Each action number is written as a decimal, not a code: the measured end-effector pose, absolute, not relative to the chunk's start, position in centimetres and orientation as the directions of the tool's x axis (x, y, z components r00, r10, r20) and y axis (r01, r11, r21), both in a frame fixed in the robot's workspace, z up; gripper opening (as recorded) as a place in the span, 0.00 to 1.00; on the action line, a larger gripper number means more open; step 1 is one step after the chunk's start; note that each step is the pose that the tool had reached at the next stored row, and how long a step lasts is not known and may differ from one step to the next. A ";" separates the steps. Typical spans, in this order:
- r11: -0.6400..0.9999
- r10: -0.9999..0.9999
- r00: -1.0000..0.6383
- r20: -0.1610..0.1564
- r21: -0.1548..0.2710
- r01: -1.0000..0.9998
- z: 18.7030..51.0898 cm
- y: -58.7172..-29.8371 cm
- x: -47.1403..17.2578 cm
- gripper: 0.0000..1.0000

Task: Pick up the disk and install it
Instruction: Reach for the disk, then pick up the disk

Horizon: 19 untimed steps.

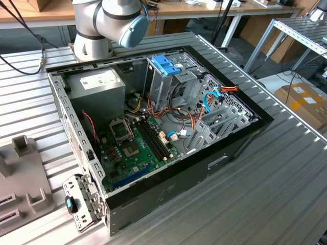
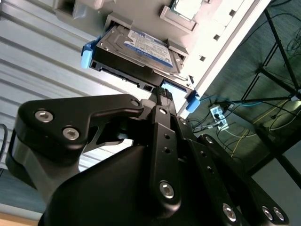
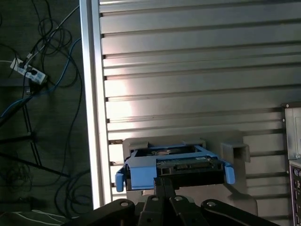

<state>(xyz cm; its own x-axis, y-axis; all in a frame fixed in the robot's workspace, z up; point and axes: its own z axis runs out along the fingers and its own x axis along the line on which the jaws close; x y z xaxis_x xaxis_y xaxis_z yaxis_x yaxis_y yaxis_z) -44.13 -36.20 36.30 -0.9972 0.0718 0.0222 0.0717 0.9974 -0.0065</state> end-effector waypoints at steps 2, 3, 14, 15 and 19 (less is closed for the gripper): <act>0.998 0.055 -0.998 0.021 -0.027 0.055 36.2 -36.2 -44.1 0.11; 0.999 0.038 -0.999 0.021 -0.029 0.038 36.2 -36.2 -44.1 0.11; 1.000 -0.002 -1.000 0.021 -0.029 -0.003 36.2 -36.2 -44.1 0.11; 1.000 -0.002 -1.000 0.021 -0.029 -0.003 36.2 -36.2 -44.1 0.11; 1.000 -0.004 -1.000 0.021 -0.029 -0.005 36.2 -36.2 -44.1 0.11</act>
<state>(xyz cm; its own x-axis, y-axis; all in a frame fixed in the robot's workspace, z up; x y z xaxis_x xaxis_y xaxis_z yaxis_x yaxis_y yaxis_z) -44.13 -36.19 36.17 -0.9998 -0.0040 0.0214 -0.0046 0.9996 -0.0289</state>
